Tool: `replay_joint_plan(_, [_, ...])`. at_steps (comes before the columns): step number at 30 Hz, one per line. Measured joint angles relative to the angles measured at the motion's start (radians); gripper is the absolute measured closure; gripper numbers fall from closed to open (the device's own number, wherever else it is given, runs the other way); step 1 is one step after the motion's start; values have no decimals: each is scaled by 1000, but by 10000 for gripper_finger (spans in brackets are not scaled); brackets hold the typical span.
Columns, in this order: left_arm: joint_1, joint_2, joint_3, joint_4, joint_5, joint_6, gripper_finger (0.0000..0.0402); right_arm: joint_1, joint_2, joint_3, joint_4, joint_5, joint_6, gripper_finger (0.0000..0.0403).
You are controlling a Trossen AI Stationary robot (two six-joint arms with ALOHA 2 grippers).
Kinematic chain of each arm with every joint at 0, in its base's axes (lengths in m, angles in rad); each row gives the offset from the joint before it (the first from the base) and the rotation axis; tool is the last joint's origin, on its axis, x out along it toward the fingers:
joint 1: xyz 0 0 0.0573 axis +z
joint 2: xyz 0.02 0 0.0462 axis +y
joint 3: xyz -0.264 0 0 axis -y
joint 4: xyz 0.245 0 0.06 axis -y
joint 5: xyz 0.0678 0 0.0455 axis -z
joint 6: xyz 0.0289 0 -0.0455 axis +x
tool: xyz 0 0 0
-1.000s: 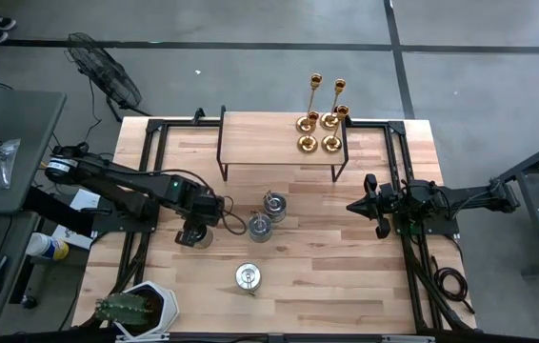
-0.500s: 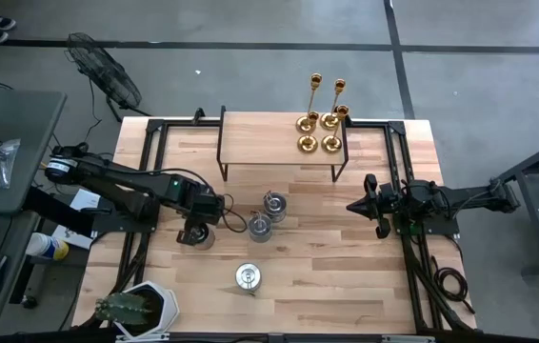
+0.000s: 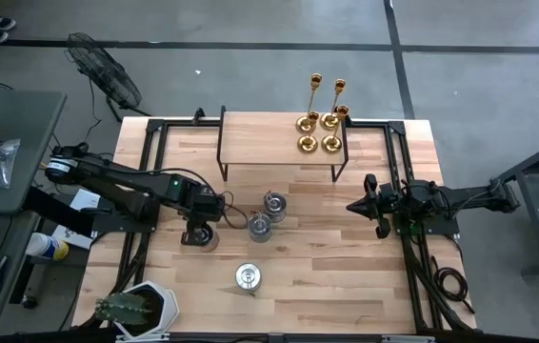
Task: Pick & Place candle stick holders
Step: Put the orange scented candle on the shelf
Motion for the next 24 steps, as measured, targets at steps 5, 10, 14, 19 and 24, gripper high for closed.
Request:
replay_joint_plan(5, [0,-10,20,-18,-3,-90,401,0,0,0,0,0,0,399])
replay_joint_plan(10, [0,-17,37,-63,-5,-179,401,0,0,0,0,0,0,399])
replay_joint_plan(14, [0,-18,37,-65,-7,-241,401,0,0,0,0,0,0,399])
replay_joint_plan(19, [0,-19,39,-64,-46,-321,401,0,0,0,0,0,0,399])
replay_joint_plan(24, [0,-19,39,-61,-28,-369,401,0,0,0,0,0,0,399])
